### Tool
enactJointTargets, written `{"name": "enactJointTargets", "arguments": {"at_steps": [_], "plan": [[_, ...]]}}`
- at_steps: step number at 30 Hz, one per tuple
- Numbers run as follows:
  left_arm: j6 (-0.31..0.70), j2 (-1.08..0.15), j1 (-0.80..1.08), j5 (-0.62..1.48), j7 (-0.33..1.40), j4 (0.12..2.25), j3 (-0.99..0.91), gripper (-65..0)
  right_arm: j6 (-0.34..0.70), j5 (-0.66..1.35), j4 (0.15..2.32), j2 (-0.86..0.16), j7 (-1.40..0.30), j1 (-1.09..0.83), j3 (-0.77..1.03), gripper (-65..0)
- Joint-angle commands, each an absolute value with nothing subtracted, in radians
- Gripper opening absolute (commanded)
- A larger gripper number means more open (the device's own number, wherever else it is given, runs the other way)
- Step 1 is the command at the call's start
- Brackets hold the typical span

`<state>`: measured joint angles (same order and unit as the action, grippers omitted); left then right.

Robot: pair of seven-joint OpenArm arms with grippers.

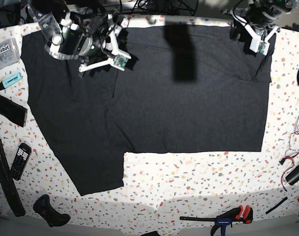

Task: Fold the T-shirt properly
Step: 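Move the right gripper along the shirt side toward the hem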

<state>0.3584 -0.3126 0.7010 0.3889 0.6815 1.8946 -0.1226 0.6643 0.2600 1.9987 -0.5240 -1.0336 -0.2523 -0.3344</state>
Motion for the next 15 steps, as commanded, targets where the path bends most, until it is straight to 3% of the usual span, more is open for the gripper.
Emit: {"name": "enactJointTargets", "arguments": {"at_steps": [1,8,15], "plan": [[0.368,-0.313,0.712,0.393,0.703,1.903,-0.119,-49.5,0.657,0.261,2.001,-0.527,-1.019,-0.239,-0.329,-33.8],[0.367,-0.314,0.712,0.331,0.703,1.903,-0.119,-49.5,0.657,0.262,1.954,-0.523,-0.999,-0.222,-0.329,-36.5],[0.367,-0.313,0.712,0.322,0.702,1.903,-0.119,-49.5,0.657,0.264,1.954,-0.523,-0.989,-0.221,-0.330,-52.5]]}}
